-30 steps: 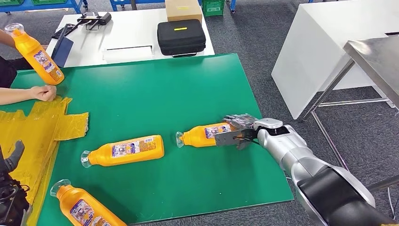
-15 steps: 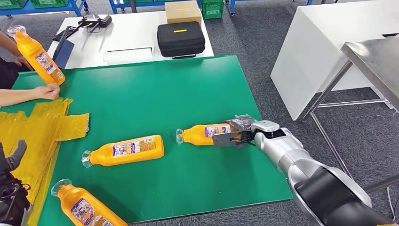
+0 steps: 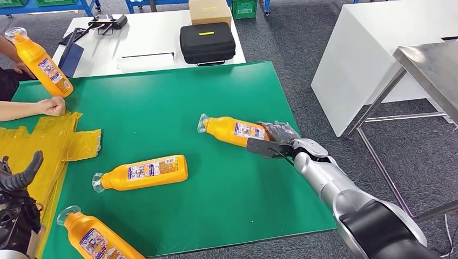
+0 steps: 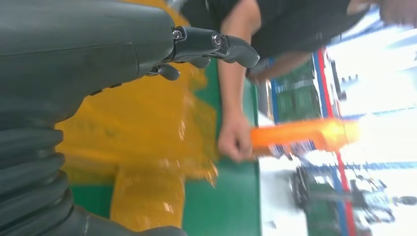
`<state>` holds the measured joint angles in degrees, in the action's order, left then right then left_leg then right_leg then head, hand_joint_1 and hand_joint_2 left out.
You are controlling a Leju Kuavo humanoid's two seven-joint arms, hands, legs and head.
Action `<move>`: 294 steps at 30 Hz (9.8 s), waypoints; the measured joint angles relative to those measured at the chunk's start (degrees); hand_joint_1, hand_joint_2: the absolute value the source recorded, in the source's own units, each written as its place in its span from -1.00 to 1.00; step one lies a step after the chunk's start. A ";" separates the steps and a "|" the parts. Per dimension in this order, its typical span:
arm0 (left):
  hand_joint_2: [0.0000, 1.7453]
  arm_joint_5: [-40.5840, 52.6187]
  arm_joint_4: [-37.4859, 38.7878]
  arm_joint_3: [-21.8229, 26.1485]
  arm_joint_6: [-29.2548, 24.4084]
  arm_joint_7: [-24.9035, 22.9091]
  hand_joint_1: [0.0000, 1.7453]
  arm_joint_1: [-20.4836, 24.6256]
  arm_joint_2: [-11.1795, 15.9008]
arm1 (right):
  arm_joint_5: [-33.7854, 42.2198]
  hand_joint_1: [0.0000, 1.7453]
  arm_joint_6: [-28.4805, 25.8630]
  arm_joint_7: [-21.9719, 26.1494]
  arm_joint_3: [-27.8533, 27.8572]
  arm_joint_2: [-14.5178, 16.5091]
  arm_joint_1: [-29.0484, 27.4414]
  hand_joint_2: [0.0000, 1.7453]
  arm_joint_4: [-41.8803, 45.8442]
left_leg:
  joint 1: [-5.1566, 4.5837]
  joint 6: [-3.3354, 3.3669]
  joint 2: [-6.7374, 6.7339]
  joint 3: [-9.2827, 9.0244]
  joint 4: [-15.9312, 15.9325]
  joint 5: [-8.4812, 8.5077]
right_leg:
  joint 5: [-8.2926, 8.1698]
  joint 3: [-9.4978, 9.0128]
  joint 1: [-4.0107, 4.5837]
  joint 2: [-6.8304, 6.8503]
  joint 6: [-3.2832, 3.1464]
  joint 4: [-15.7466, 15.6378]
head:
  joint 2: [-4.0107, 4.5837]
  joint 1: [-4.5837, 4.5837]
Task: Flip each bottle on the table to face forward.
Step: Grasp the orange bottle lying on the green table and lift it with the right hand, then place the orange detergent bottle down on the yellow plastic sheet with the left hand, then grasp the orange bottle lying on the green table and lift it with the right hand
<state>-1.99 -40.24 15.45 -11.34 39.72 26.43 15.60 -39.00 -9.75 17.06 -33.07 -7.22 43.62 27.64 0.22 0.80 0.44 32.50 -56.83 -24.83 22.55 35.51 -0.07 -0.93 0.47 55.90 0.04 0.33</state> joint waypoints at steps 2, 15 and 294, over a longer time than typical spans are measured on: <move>1.00 -2.95 -0.68 0.01 6.20 -1.93 -1.00 0.58 -0.55 | 2.38 1.00 -0.53 0.03 2.10 0.65 0.00 1.00 1.88 | 0.00 0.00 0.00 0.03 0.00 0.00 | 0.00 0.03 0.00 0.00 0.00 0.00 | 0.00 0.01; 1.00 -27.95 -8.86 -9.05 31.96 -19.60 -1.00 6.77 -9.89 | 6.48 1.00 -6.70 -2.37 7.75 13.34 2.90 1.00 9.52 | 0.00 -0.02 0.01 0.05 -0.02 0.02 | -0.01 0.05 -0.01 -0.01 0.00 0.02 | 0.00 0.00; 1.00 61.50 9.08 25.66 -28.81 -0.28 -1.00 10.57 -4.64 | -14.29 -1.00 13.71 -32.14 -19.62 26.02 -2.18 -1.00 -3.02 | 0.04 -0.22 -0.23 0.08 0.03 0.12 | -0.03 0.16 0.01 -0.29 -0.06 0.06 | 0.00 -0.02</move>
<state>59.51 -31.16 41.11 -40.15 39.44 37.00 10.96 -53.29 3.96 -15.08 -52.69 18.79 41.45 24.62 0.26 0.58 0.21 32.57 -56.81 -24.71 22.52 35.67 -0.05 -1.22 0.41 55.96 0.04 0.31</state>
